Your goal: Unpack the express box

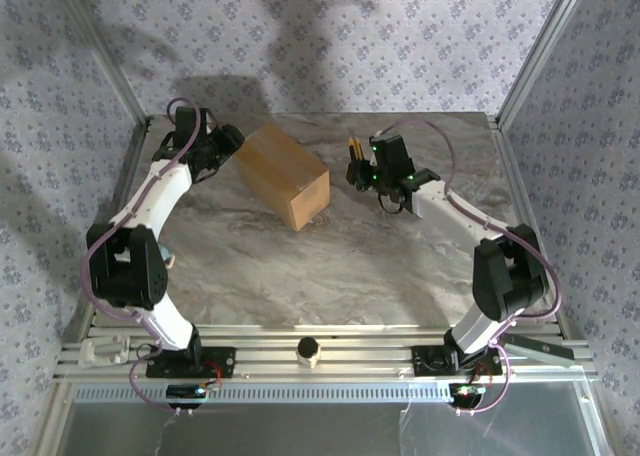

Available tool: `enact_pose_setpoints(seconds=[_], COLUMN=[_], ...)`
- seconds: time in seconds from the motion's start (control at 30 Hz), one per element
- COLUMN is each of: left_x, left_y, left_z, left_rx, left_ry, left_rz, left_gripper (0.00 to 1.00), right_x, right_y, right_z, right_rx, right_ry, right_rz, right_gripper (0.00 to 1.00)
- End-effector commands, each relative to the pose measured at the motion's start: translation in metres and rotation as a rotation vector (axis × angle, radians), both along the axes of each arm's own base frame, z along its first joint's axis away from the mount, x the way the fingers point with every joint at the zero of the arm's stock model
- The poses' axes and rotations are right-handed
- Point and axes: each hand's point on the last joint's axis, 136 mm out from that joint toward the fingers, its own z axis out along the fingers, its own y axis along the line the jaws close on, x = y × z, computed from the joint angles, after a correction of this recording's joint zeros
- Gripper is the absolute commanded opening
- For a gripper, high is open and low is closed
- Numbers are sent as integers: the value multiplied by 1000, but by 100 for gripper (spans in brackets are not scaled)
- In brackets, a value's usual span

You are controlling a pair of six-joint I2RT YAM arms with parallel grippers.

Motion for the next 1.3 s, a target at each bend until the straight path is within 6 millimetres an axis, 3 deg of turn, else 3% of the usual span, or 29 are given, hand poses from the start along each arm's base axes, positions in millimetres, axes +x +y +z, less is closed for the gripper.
enact_pose_setpoints(seconds=[0.0,0.4,0.67,1.0,1.27], left_x=[21,73,97,87,64], left_y=[9,21,12,-32,-59], left_z=[11,8,-17,-33,-44], left_rx=[57,77,70,100,58], left_ry=[-56,-80,-43,-33,-15], left_rz=[18,42,-8,-112,-148], left_gripper=[56,53,49,47,47], right_x=[21,58,76,77,53], right_y=[8,11,13,25,29], right_z=[12,3,-5,-2,-5], right_rx=[23,44,46,77,89], right_ry=[-40,-38,-60,-80,-73], right_rz=[9,-31,-64,-45,-26], right_gripper=[0,0,0,0,0])
